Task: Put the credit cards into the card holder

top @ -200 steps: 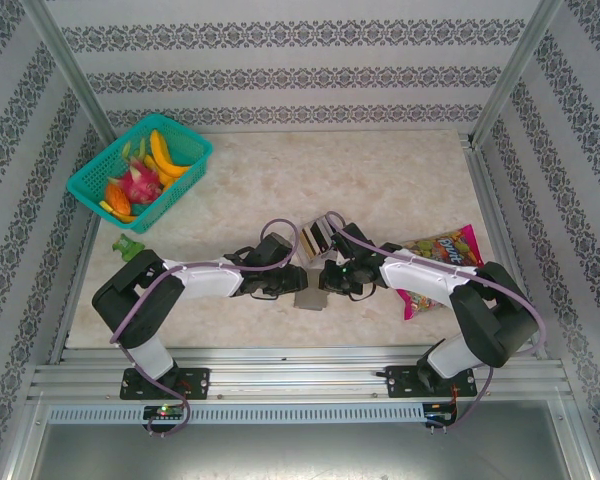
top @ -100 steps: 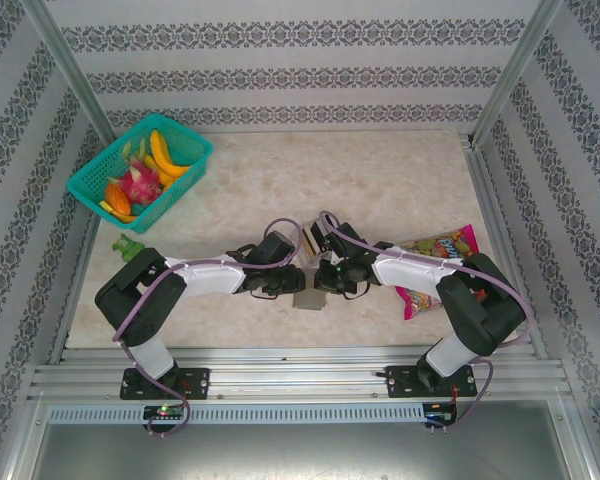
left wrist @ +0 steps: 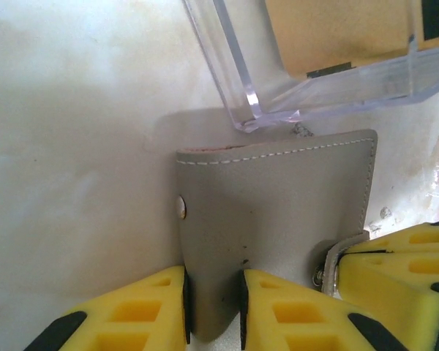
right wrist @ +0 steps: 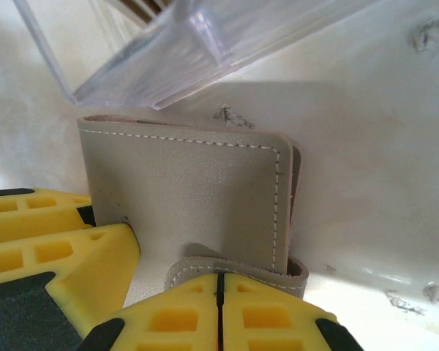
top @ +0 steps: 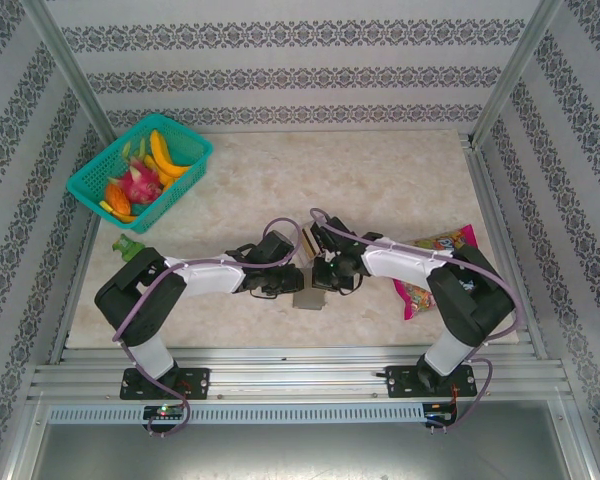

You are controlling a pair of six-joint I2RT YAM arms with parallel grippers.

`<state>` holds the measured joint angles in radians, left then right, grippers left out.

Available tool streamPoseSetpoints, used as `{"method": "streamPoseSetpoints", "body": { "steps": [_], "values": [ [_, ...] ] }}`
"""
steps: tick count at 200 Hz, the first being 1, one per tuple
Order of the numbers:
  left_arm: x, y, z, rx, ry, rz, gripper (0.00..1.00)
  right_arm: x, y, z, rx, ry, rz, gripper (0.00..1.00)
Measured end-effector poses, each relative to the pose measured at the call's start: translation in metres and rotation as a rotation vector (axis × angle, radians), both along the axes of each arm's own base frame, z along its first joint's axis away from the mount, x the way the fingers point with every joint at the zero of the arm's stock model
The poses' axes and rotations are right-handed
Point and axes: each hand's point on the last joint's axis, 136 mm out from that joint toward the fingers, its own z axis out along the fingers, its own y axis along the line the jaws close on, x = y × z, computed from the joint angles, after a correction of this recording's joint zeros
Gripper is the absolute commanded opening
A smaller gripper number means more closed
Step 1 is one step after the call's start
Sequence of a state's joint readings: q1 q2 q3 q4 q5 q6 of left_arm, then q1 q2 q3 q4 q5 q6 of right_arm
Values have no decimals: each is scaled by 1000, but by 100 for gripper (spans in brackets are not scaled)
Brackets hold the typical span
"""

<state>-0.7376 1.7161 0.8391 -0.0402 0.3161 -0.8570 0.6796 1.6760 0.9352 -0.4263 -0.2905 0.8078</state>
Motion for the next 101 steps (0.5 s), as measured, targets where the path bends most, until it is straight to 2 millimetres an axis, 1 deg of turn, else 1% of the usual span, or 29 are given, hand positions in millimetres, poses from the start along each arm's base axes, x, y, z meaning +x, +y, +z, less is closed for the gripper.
{"method": "streamPoseSetpoints", "body": {
  "steps": [20,101],
  "values": [
    [0,0,-1,-18,-1,18,23,0,1,-1,-51,27,8,5],
    [0,2,-2,-111,-23,88,23,-2,4,-6,-283,84,51,4]
  ]
}}
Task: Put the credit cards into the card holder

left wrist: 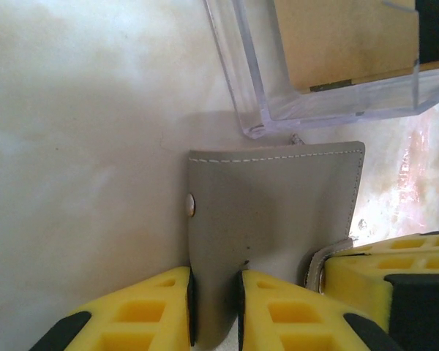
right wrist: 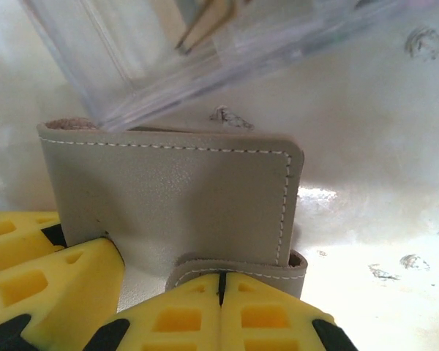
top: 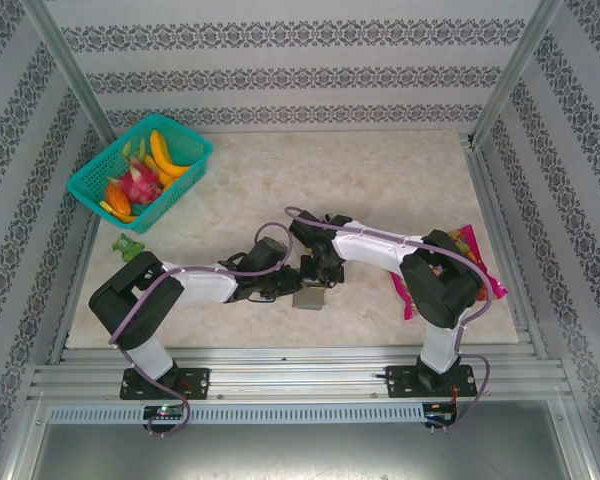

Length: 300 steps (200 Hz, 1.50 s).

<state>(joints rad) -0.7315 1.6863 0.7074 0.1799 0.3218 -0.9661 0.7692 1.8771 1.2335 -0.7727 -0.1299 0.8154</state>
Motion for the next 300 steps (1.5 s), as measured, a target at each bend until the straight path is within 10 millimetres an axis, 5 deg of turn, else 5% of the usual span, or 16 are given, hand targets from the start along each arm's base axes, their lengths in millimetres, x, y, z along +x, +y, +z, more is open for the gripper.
{"method": "streamPoseSetpoints", "body": {
  "steps": [60,96,119,135,153,157,173,199,242,300],
  "values": [
    [0,0,1,-28,-18,13,25,2,-1,7,-54,-33,27,10],
    [1,-1,6,-22,-33,8,40,6,-21,34,2,-169,58,45],
    [-4,8,15,37,-54,8,54,35,-64,107,68,-453,-16,68],
    [0,23,32,97,-109,36,60,58,-122,158,40,-715,-121,84],
    [15,45,67,158,-213,93,73,68,-186,180,-91,-927,-220,88],
    [19,50,75,168,-236,114,85,69,-198,180,-125,-960,-227,90],
    [41,89,107,234,-337,221,99,70,-236,165,-246,-1022,-251,92],
    [62,171,135,404,-437,437,100,78,-277,124,-366,-999,-252,93],
    [56,281,151,742,-529,672,100,116,-281,90,-365,-1029,-173,92],
    [46,315,100,1037,-600,502,100,145,-263,56,-256,-1165,-94,91]
  ]
}}
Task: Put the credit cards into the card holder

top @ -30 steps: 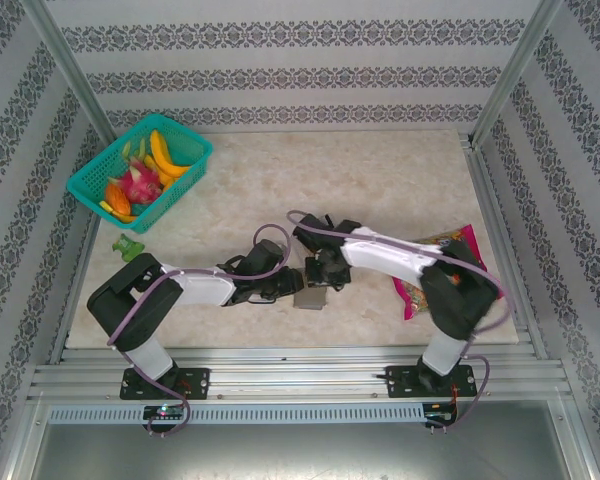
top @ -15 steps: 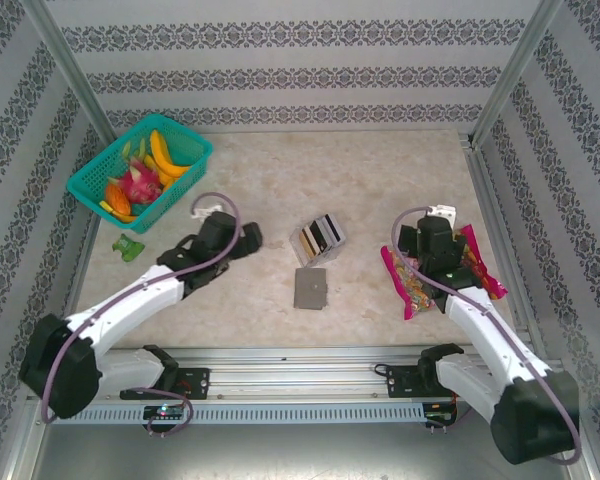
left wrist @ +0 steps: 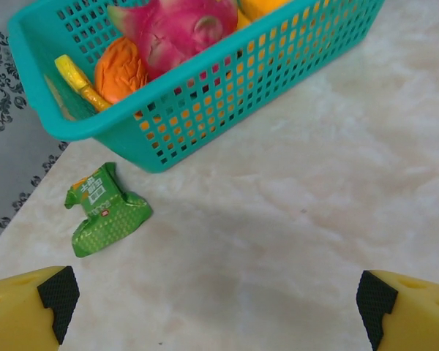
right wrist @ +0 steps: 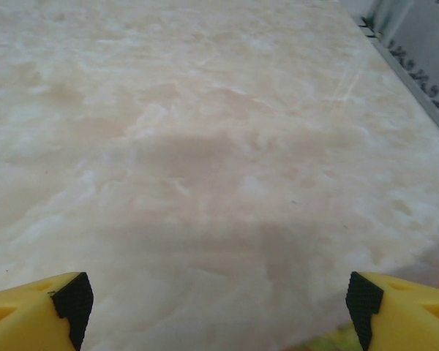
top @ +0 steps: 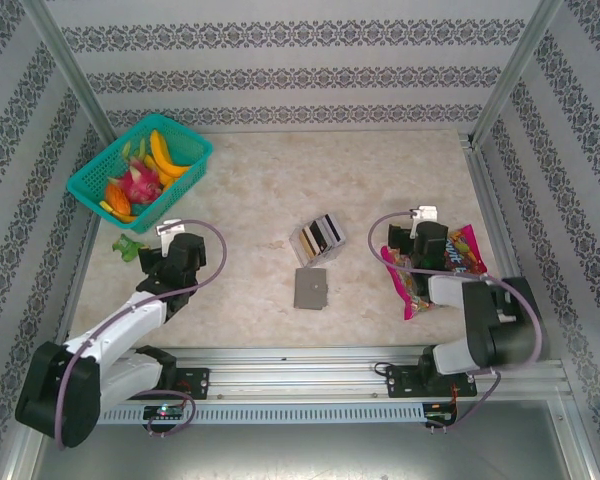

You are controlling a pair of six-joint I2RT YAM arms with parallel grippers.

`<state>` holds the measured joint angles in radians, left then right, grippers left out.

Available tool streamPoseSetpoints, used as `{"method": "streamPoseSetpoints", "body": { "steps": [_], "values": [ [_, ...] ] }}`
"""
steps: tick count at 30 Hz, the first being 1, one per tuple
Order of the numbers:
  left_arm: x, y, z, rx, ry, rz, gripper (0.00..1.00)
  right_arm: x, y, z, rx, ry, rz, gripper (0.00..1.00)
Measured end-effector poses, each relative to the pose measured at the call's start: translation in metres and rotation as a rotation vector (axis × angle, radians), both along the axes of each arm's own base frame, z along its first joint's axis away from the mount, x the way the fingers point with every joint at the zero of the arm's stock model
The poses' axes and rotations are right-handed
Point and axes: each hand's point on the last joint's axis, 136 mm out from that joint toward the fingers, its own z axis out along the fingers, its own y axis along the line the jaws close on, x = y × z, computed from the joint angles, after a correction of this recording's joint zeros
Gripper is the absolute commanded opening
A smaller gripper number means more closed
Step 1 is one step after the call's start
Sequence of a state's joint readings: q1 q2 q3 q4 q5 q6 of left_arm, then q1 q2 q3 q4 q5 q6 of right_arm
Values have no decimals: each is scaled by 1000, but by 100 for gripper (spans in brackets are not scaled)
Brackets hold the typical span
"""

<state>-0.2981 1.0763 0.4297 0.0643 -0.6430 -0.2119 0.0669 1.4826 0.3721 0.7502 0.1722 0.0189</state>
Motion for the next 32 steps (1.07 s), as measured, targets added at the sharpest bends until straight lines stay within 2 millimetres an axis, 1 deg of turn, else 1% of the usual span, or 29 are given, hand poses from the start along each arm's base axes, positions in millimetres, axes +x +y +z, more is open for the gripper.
{"method": "streamPoseSetpoints", "body": {
  "steps": [1,3,4,7,11,13,16,20,22,23,32],
  "values": [
    [4,0,-3,12,4,-12,100,1,2,-4,5,-7,12,91],
    [12,-1,-9,29,-6,-40,100,-3,6,-9,8,-5,36,93],
    [16,-4,-14,33,-11,-62,100,-4,7,-8,8,-15,42,97],
    [24,-9,-28,42,-5,-120,100,2,5,1,7,-49,32,98],
    [43,-15,-32,38,-35,-187,100,7,0,10,8,-81,1,98],
    [53,-14,-35,26,-50,-205,100,6,-3,10,7,-82,-11,98],
    [67,-7,-44,-4,-48,-207,100,6,-3,10,6,-83,-14,98],
    [74,6,-43,-58,-115,-206,100,6,-4,10,4,-83,-19,98],
    [74,10,-50,-85,-102,-197,100,6,-4,11,4,-83,-20,98],
    [74,12,-50,-92,-106,-196,100,6,-4,11,4,-83,-21,98],
    [78,8,-47,-123,-127,-209,100,6,-4,11,4,-83,-21,98]
  ]
}}
